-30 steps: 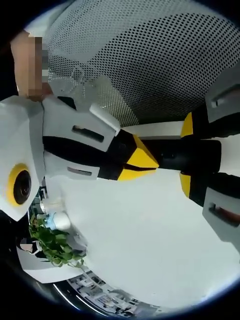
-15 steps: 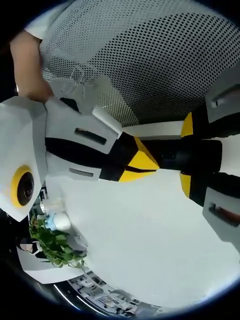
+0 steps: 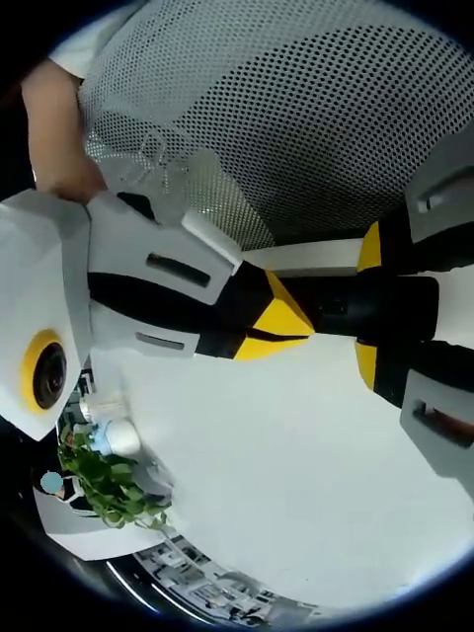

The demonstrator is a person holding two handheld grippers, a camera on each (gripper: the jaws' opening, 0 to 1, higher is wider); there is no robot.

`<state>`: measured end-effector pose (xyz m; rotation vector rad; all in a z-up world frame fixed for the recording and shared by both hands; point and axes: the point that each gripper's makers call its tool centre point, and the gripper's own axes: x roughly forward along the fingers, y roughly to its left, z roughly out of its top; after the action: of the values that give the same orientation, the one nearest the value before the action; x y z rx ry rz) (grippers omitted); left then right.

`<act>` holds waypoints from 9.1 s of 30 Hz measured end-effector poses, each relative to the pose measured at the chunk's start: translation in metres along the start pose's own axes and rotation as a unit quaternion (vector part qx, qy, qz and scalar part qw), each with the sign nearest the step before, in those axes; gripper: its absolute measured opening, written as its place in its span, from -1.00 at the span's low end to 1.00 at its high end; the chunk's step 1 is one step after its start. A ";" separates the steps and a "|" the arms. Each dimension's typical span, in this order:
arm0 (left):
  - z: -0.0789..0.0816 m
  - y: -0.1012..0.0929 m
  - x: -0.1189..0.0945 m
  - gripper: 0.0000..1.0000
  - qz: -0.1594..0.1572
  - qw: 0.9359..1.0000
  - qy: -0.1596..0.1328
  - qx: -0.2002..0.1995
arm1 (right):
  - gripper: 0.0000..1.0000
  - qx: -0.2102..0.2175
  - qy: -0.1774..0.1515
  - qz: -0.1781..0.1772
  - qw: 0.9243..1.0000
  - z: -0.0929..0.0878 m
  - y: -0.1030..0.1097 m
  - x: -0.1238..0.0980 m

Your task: Press the specified remote control buttons in sequence, fully releasing each button before pressing the next.

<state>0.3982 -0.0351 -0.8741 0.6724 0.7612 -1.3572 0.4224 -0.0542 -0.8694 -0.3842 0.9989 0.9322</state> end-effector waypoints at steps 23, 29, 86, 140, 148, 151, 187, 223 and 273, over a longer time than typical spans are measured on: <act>0.000 0.000 0.000 -0.51 0.000 1.000 0.000 -0.001 | -1.00 0.009 -0.006 0.003 1.000 0.000 -0.001 0.000; 0.000 0.000 0.000 -0.51 0.001 1.000 -0.002 -0.002 | -1.00 0.016 -0.004 0.004 1.000 0.000 -0.001 0.000; 0.000 0.000 0.000 -0.51 0.001 1.000 0.000 -0.005 | -1.00 -0.021 0.021 -0.002 1.000 -0.004 0.002 -0.006; 0.001 0.000 0.000 -0.51 0.002 1.000 0.001 -0.006 | -1.00 -0.087 0.033 0.010 0.996 -0.010 0.018 -0.009; 0.001 0.000 0.000 -0.51 0.002 1.000 0.001 -0.006 | -1.00 -0.081 0.036 0.008 0.996 -0.010 0.016 -0.010; 0.001 0.000 0.000 -0.51 0.002 1.000 0.001 -0.005 | -1.00 -0.087 0.035 0.006 0.996 -0.010 0.016 -0.010; 0.001 0.000 0.001 -0.51 0.001 1.000 0.000 -0.005 | -1.00 -0.046 0.052 0.044 0.997 -0.018 0.023 -0.013; 0.001 0.000 0.001 -0.50 0.000 1.000 -0.001 -0.003 | -1.00 -0.075 0.066 0.042 0.994 -0.019 0.028 -0.008; 0.003 -0.002 0.002 -0.51 -0.002 1.000 0.006 0.002 | -1.00 -0.090 0.034 0.033 0.995 -0.004 0.027 -0.006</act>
<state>0.3968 -0.0385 -0.8739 0.6822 0.7701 -1.3591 0.3969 -0.0441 -0.8630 -0.5387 0.9968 1.0786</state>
